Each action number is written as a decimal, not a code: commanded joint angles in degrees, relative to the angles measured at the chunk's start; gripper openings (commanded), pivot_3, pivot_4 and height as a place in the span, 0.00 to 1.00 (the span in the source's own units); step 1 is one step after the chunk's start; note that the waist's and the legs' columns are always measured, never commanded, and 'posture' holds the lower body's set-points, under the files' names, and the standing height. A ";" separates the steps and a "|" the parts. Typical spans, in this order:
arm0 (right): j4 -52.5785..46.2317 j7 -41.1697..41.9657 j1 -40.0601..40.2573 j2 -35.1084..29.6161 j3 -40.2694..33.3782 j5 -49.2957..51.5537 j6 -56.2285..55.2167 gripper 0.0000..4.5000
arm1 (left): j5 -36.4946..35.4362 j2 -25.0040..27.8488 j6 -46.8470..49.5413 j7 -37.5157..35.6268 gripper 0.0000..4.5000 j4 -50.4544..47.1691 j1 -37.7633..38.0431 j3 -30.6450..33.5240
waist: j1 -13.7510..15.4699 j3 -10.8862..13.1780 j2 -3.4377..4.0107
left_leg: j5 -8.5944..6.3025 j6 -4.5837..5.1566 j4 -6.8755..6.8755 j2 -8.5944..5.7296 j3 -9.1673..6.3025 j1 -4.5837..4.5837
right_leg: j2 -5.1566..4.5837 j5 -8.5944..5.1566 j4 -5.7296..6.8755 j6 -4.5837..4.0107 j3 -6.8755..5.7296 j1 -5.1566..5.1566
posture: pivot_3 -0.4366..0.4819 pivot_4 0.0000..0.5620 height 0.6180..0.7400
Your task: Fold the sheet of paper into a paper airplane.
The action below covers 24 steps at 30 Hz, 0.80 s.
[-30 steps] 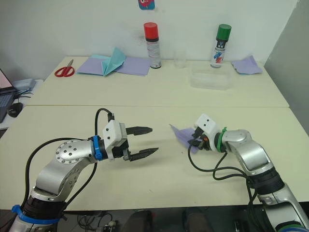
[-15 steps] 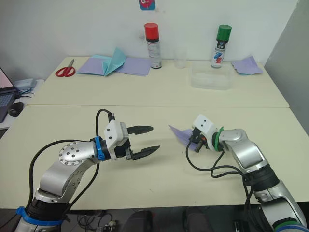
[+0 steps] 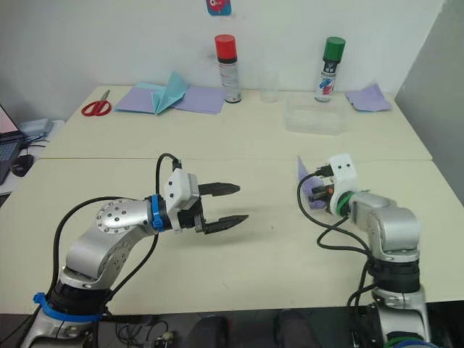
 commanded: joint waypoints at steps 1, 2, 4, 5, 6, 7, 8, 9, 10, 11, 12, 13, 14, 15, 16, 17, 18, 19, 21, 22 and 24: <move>-1.83 -5.30 -2.15 2.96 -3.15 -1.27 3.42 0.00 | 1.35 -0.03 -2.73 -1.18 0.81 1.63 -1.57 -0.11 | 0.05 0.00 0.00 | 0.00 0.00 0.00 -0.01 0.02 -0.03 | 0.00 0.00 -0.02 0.00 -0.01 -0.02 | 0.48 0.27 1.00; -1.43 -7.78 -2.58 4.44 -4.31 -2.52 4.44 0.00 | 1.69 0.23 -3.26 -1.65 0.81 2.44 -1.69 -0.03 | 0.08 0.00 0.00 | 0.00 0.00 0.00 -0.04 0.03 -0.07 | -0.02 0.00 -0.02 0.00 -0.01 -0.05 | 0.48 0.27 1.00; -1.08 -10.02 -2.72 5.42 -4.74 -3.56 4.75 0.00 | 2.33 0.75 -4.28 -2.49 0.81 3.48 -1.73 0.05 | 0.14 0.00 0.00 | 0.00 0.00 0.01 -0.06 0.06 -0.11 | -0.06 0.00 -0.04 0.00 -0.02 -0.08 | 0.48 0.27 1.00; -1.34 -10.48 -2.55 5.78 -4.83 -3.55 5.04 0.00 | 2.55 0.85 -4.61 -2.84 0.81 3.69 -1.64 0.06 | 0.14 0.00 0.00 | 0.00 0.00 0.01 -0.07 0.06 -0.15 | -0.08 0.00 -0.05 0.00 -0.02 -0.12 | 0.48 0.27 1.00; -1.68 -10.77 -2.27 6.09 -4.90 -3.44 5.33 0.00 | 2.80 0.83 -4.96 -3.05 0.81 3.88 -1.59 -0.02 | 0.14 0.00 0.00 | 0.00 0.00 0.00 -0.07 0.07 -0.19 | -0.09 0.00 -0.05 0.00 -0.03 -0.16 | 0.48 0.27 1.00; -2.05 -11.03 -1.97 6.35 -4.89 -3.30 5.56 0.00 | 2.99 0.75 -5.21 -3.19 0.81 4.04 -1.57 -0.05 | 0.14 0.00 0.00 | 0.00 0.00 0.01 -0.07 0.07 -0.21 | -0.09 0.00 -0.05 0.00 -0.02 -0.17 | 0.48 0.27 1.00; -2.61 -11.22 -1.52 6.64 -4.74 -3.18 5.97 0.00 | 3.13 0.59 -5.31 -3.25 0.81 4.13 -1.63 -0.05 | 0.14 0.00 0.00 | 0.00 0.00 0.01 -0.08 0.06 -0.25 | -0.09 0.00 -0.06 0.00 -0.02 -0.19 | 0.48 0.27 1.00; -3.05 -11.31 -1.14 6.78 -4.60 -3.11 6.17 0.00 | 3.18 0.40 -5.25 -3.21 0.81 4.14 -1.74 -0.07 | 0.14 0.00 0.00 | 0.00 0.00 0.01 -0.07 0.04 -0.29 | -0.09 0.00 -0.06 0.00 -0.02 -0.23 | 0.48 0.27 1.00; -3.50 -11.28 -0.82 6.95 -4.52 -2.95 6.08 0.04 | 3.18 0.25 -5.14 -3.16 0.81 4.10 -1.85 -0.04 | 0.14 0.00 0.01 | 0.00 0.00 0.01 -0.06 0.03 -0.31 | -0.09 0.00 -0.06 0.00 -0.01 -0.24 | 0.48 0.27 1.00; -3.86 -11.21 -0.62 7.13 -4.61 -2.75 5.78 0.09 | 3.20 0.17 -5.05 -3.12 0.81 4.06 -1.92 -0.01 | 0.14 0.00 0.01 | 0.00 0.00 0.00 -0.06 -0.02 -0.34 | -0.09 0.00 -0.06 0.00 -0.02 -0.25 | 0.48 0.27 1.00; -4.09 -11.03 -0.56 7.10 -4.72 -2.54 5.12 0.13 | 3.22 0.14 -5.00 -3.11 0.81 4.05 -1.94 0.01 | 0.14 0.00 0.01 | 0.00 0.00 0.00 -0.06 -0.04 -0.35 | -0.08 0.00 -0.06 0.00 -0.04 -0.25 | 0.48 0.27 1.00; -4.36 -10.93 -0.52 6.87 -4.74 -2.47 4.42 0.21 | 3.25 0.14 -5.00 -3.12 0.81 4.01 -1.87 0.02 | 0.13 0.00 0.01 | 0.00 0.00 0.01 -0.06 -0.04 -0.37 | -0.08 0.00 -0.06 0.00 -0.04 -0.27 | 0.48 0.27 1.00; -4.61 -10.80 -0.65 6.64 -4.89 -2.34 4.24 0.29 | 3.28 0.14 -4.98 -3.10 0.81 3.99 -1.83 0.04 | 0.13 0.00 0.01 | 0.00 0.00 0.01 -0.06 -0.03 -0.38 | -0.08 0.00 -0.06 0.00 -0.04 -0.28 | 0.48 0.27 1.00; -4.94 -10.57 -0.74 6.25 -4.85 -2.19 4.02 0.36 | 3.29 0.17 -4.98 -3.09 0.81 3.96 -1.76 0.08 | 0.13 0.00 0.01 | 0.00 0.00 0.01 -0.06 -0.02 -0.38 | -0.08 0.00 -0.06 0.00 -0.03 -0.29 | 0.48 0.27 1.00; -5.39 -10.25 -0.78 5.77 -4.63 -2.02 3.65 0.46 | 3.26 0.24 -4.99 -3.12 0.81 3.95 -1.67 0.17 | 0.13 0.00 0.01 | 0.00 0.00 0.02 -0.06 -0.02 -0.38 | -0.08 0.00 -0.06 0.00 -0.04 -0.29 | 0.48 0.27 1.00; -6.16 -9.88 -1.00 5.25 -4.63 -1.72 3.83 0.54 | 3.27 0.34 -5.00 -3.12 0.81 3.97 -1.58 0.28 | 0.13 0.00 0.01 | 0.00 0.00 0.02 -0.06 -0.02 -0.38 | -0.08 0.00 -0.05 0.00 -0.04 -0.29 | 0.48 0.27 1.00; -6.95 -9.63 -1.15 4.86 -4.59 -1.45 4.01 0.61 | 3.24 0.47 -5.03 -3.16 0.81 3.96 -1.43 0.43 | 0.13 0.00 0.01 | 0.00 0.00 0.02 -0.06 -0.02 -0.38 | -0.08 0.00 -0.05 0.00 -0.04 -0.29 | 0.48 0.27 1.00; -7.93 -9.30 -1.60 4.37 -4.68 -1.04 4.54 0.70 | 3.24 0.61 -5.01 -3.14 0.81 3.98 -1.31 0.60 | 0.13 0.00 0.01 | 0.00 0.00 0.02 -0.06 -0.03 -0.38 | -0.07 0.00 -0.05 0.00 -0.05 -0.29 | 0.48 0.27 1.00; -10.00 -9.02 -3.36 3.80 -5.50 -0.27 5.82 0.86 | 3.17 1.15 -5.04 -3.23 0.81 4.17 -1.00 1.18 | 0.07 0.00 0.01 | 0.00 0.00 0.02 -0.06 -0.04 -0.39 | -0.07 0.00 -0.05 0.00 -0.05 -0.29 | 0.48 0.27 1.00; -10.95 -8.82 -4.48 3.46 -5.88 0.19 6.61 0.95 | 3.10 1.60 -5.05 -3.33 0.81 4.40 -0.81 1.65 | 0.02 0.00 0.01 | 0.00 0.00 0.02 -0.05 -0.03 -0.40 | -0.05 0.00 -0.05 0.00 -0.05 -0.31 | 0.48 0.27 1.00; -12.00 -7.76 -7.19 2.30 -6.74 1.19 8.73 1.00 | 2.78 3.15 -5.14 -4.02 0.81 5.09 -0.35 3.02 | -0.15 0.00 0.02 | 0.00 0.00 0.01 -0.03 -0.03 -0.43 | -0.03 0.00 -0.03 0.00 -0.05 -0.36 | 0.48 0.27 1.00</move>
